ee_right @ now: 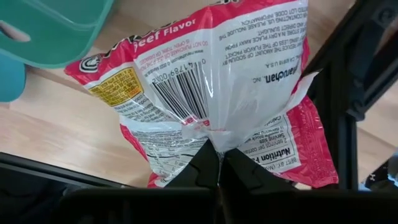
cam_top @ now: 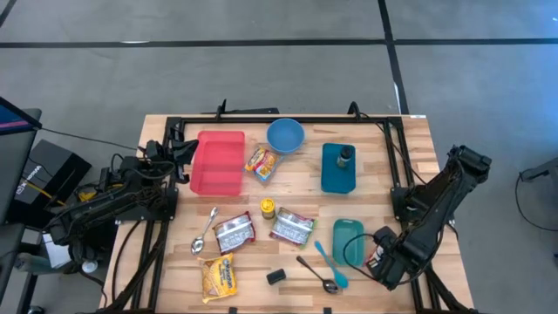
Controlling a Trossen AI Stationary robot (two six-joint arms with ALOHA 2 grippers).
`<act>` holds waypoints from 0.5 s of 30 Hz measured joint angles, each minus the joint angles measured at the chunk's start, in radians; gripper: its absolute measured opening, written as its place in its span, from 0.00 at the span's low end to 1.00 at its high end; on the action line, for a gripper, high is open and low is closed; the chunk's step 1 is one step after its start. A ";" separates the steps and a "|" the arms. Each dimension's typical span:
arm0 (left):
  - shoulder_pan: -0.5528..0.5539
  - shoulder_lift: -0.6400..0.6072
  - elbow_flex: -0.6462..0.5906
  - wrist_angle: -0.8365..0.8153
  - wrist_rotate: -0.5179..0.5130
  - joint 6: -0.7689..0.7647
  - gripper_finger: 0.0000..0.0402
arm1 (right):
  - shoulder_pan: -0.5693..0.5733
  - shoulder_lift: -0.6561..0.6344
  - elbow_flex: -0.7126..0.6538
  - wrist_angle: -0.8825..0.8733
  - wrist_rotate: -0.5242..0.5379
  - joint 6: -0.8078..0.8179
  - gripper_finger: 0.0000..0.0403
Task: Pick & Place Food Item
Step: Put the orange noodle pack into the red bin
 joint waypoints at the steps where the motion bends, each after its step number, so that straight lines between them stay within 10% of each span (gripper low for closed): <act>1: 0.000 0.000 0.000 0.000 0.000 0.000 0.00 | 0.000 0.000 0.005 -0.009 0.000 0.000 0.00; 15: 0.000 0.000 0.000 0.000 0.000 0.000 0.00 | 0.000 0.000 0.070 -0.174 0.026 -0.023 0.00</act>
